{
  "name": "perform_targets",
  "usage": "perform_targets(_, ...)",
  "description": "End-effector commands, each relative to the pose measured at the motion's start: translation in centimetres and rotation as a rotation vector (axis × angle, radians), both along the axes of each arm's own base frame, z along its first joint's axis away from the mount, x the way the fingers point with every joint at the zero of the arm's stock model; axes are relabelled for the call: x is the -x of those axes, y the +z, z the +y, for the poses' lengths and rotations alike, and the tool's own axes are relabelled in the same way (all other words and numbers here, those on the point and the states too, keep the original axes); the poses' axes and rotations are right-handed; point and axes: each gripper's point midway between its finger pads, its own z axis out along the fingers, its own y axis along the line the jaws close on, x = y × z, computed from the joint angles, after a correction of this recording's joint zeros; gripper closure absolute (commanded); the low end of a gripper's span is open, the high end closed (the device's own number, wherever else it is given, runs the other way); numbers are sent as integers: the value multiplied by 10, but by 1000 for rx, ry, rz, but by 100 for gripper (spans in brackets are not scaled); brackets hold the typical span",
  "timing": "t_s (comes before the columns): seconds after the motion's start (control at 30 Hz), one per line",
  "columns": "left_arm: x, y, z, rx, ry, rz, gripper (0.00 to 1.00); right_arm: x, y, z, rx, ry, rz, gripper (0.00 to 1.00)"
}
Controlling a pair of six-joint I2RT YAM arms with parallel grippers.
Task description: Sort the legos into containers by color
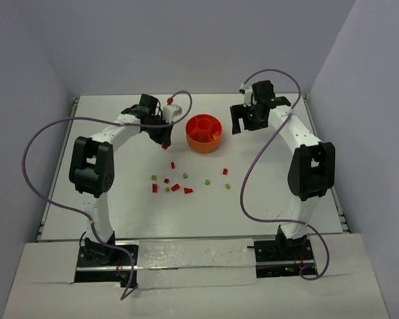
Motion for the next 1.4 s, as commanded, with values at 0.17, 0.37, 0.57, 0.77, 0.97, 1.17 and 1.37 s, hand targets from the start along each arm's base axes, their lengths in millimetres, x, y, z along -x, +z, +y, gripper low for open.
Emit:
perform_targets(0.17, -34, 201, -56, 587, -80, -356, 100, 18, 12, -4, -52, 26, -43, 9)
perform_targets(0.37, -51, 204, -70, 681, -67, -355, 100, 20, 11, -2, -51, 50, -40, 9)
perform_targets(0.57, -73, 198, -83, 750, -46, -338, 97, 25, 8, -3, -48, 58, -28, 9)
perform_targets(0.77, -82, 179, -92, 746, -50, -305, 93, 23, 5, -5, -34, 60, -22, 9)
perform_targets(0.97, -80, 161, -104, 735, -69, -260, 92, 23, 1, -7, -24, 55, -11, 9)
perform_targets(1.17, -83, 149, -107, 720, -63, -240, 90, 24, -3, -8, -17, 52, 4, 9)
perform_targets(1.37, -83, 133, -116, 709, -70, -203, 86, 23, -7, -7, -20, 51, 19, 9)
